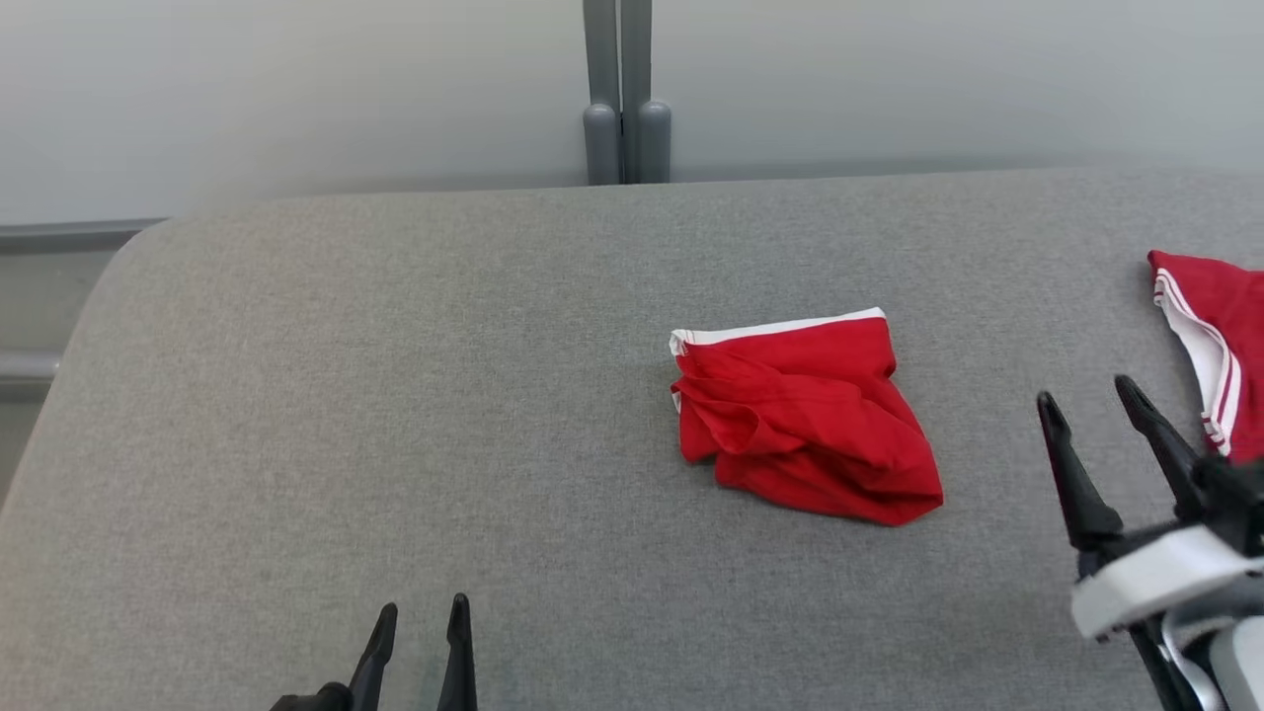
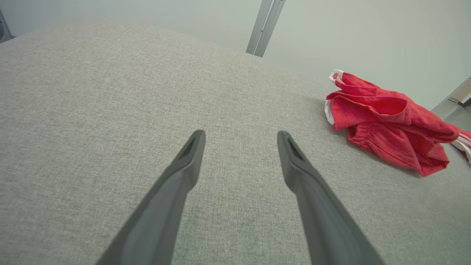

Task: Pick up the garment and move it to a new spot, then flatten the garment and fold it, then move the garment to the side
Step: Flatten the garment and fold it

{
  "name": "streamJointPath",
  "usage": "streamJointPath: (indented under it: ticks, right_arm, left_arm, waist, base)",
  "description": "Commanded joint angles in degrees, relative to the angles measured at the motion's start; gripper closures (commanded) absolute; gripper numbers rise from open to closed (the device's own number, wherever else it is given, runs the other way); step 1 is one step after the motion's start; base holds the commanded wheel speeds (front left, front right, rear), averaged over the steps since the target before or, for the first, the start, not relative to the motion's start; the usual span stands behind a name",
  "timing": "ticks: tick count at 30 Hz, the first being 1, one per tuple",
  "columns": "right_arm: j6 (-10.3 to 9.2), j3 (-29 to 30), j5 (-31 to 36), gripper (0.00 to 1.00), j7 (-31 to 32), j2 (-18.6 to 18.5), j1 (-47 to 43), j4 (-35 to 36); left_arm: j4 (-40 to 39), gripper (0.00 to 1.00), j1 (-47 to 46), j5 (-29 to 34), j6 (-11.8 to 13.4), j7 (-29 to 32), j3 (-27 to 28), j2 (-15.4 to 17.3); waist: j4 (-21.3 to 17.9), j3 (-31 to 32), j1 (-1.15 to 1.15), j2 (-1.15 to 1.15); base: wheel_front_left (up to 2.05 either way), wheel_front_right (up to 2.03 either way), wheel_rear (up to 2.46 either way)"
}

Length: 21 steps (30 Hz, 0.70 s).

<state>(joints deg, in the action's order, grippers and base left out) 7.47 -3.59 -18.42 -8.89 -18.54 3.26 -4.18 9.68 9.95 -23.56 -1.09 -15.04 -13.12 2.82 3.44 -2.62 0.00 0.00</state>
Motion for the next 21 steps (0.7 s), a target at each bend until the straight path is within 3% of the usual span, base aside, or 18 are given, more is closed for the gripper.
streamJointPath:
  ticks: [1, 6, 10, 16, 17, 18, 19, 20, 21]
  right_arm:
    - [0.02, 1.47, 1.93, 0.0, -2.21, -0.67, -2.53, -0.94]
    - [0.0, 10.31, 4.15, 0.0, -6.1, -0.42, -9.14, -4.48]
    - [0.01, 13.36, 4.41, 0.0, -6.29, 1.2, -11.74, -4.97]
    - [0.02, 12.74, 5.17, 0.0, -6.32, 3.48, -10.81, -5.23]
    - [0.02, 11.83, 4.98, 0.15, -6.32, 3.64, -9.75, -5.0]
    - [0.02, 10.76, 4.7, 0.52, -6.32, 3.72, -8.11, -4.69]
    - [0.02, 9.74, 4.56, 0.59, -6.33, 3.56, -6.86, -4.68]
    - [0.02, 7.99, 4.33, 0.74, -6.33, 3.12, -4.84, -4.7]
    - [0.01, 6.52, 4.1, 0.97, -6.33, 2.62, -3.04, -5.01]
  left_arm:
    - [-0.08, 0.0, 0.84, 0.69, -0.36, -0.14, 0.56, 0.16]
    - [-1.03, 0.0, 1.37, 1.43, -0.85, -0.14, 2.18, 0.17]
    - [-1.22, 0.0, 1.98, 2.24, -1.33, -0.14, 3.75, 0.18]
    - [-1.58, 0.0, 1.86, 3.05, -1.99, -0.14, 5.04, 0.16]
    - [-1.69, 0.0, 1.6, 3.26, -2.03, -0.14, 5.02, 0.15]
    - [-1.82, 0.0, 1.18, 3.56, -2.13, -0.14, 4.94, 0.15]
    - [-1.87, 0.0, 0.75, 3.99, -2.31, -0.14, 4.81, 0.16]
    - [-2.04, 0.0, -0.14, 4.38, -2.56, -0.14, 4.59, 0.15]
    - [-2.14, 0.0, -0.89, 4.69, -2.66, -0.14, 4.4, 0.15]
  waist:
    - [-1.73, 2.19, 0.0, 0.0]
    - [-1.86, 3.41, 0.0, 0.0]
    - [-2.49, 4.02, 0.0, 0.0]
    - [-2.96, 3.38, 0.0, 0.0]
    - [-3.0, 2.95, 0.0, 0.0]
    - [-3.04, 2.28, 0.0, 0.0]
    - [-3.0, 1.51, 0.0, 0.0]
    - [-2.8, 0.24, 0.0, 0.0]
    - [-2.55, -0.73, 0.0, 0.0]
  base:
    - [0.0, 0.0, 0.0]
    - [0.0, 0.0, 0.0]
    - [0.0, 0.0, 0.0]
    - [0.0, 0.0, 0.0]
    - [0.0, 0.0, 0.0]
    - [0.0, 0.0, 0.0]
    - [0.0, 0.0, 0.0]
    - [0.0, 0.0, 0.0]
    - [0.0, 0.0, 0.0]
